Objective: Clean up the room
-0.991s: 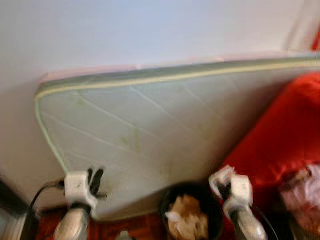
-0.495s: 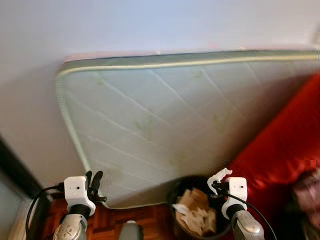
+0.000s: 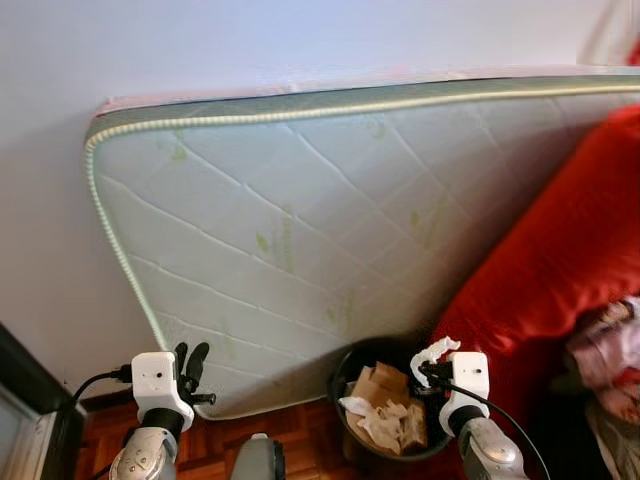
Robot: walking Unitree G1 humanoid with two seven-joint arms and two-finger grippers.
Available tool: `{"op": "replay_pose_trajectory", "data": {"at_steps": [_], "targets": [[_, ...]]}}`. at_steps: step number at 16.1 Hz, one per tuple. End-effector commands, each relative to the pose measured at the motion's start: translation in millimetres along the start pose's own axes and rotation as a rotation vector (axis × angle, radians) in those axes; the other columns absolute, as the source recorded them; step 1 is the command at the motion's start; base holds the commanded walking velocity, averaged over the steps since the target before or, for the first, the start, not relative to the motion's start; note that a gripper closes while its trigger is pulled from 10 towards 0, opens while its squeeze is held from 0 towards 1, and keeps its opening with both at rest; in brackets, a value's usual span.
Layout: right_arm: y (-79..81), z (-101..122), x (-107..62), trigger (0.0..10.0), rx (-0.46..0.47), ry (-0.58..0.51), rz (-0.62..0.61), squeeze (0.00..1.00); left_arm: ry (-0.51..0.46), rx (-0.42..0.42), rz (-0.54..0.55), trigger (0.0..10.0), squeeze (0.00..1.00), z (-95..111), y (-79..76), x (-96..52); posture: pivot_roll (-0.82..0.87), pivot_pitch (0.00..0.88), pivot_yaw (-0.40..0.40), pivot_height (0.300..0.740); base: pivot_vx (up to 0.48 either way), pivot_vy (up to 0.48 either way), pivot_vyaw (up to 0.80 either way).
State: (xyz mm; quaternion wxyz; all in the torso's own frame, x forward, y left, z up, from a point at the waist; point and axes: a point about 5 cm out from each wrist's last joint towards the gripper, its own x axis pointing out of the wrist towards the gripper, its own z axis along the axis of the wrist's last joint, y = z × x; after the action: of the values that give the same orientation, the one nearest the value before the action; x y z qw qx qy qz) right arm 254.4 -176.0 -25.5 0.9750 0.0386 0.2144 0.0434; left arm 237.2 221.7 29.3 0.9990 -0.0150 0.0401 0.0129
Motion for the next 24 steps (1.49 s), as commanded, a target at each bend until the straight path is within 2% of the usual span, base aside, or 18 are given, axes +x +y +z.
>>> {"op": "replay_pose_trajectory", "data": {"at_steps": [1,7,11,15,17,24], "targets": [[1.1,0.9,1.2,10.0,-0.012,0.007,0.012,0.0,0.003,-0.003,-0.023,10.0,0.0,1.5,-4.5,2.0,0.15,0.0,-0.042,0.623,0.0,0.0,0.0],[3.7,2.8,3.3,10.0,-0.025,0.014,0.036,0.0,-0.014,0.002,-0.026,10.0,0.0,7.1,-7.2,6.0,0.15,0.0,-0.053,0.623,0.0,0.0,0.0],[8.8,3.8,5.3,10.0,-0.053,0.021,0.058,0.0,-0.022,0.029,-0.023,10.0,0.0,14.1,1.4,8.4,0.16,0.0,-0.054,0.623,0.0,0.0,0.0],[11.1,7.4,7.6,10.0,-0.068,0.013,0.072,0.0,-0.024,0.036,-0.031,10.0,0.0,17.3,2.3,8.6,0.17,0.0,-0.049,0.623,0.398,0.0,0.5],[11.4,6.5,8.1,10.0,-0.047,0.024,0.065,0.0,-0.023,0.034,-0.035,10.0,0.0,18.0,1.9,8.8,0.16,0.0,-0.044,0.623,0.412,0.0,0.0],[15.2,2.4,8.7,10.0,-0.061,0.064,0.082,0.0,-0.025,0.035,-0.045,10.0,0.0,20.0,0.8,7.0,0.17,0.0,-0.05,0.623,0.423,0.0,0.0]]}}
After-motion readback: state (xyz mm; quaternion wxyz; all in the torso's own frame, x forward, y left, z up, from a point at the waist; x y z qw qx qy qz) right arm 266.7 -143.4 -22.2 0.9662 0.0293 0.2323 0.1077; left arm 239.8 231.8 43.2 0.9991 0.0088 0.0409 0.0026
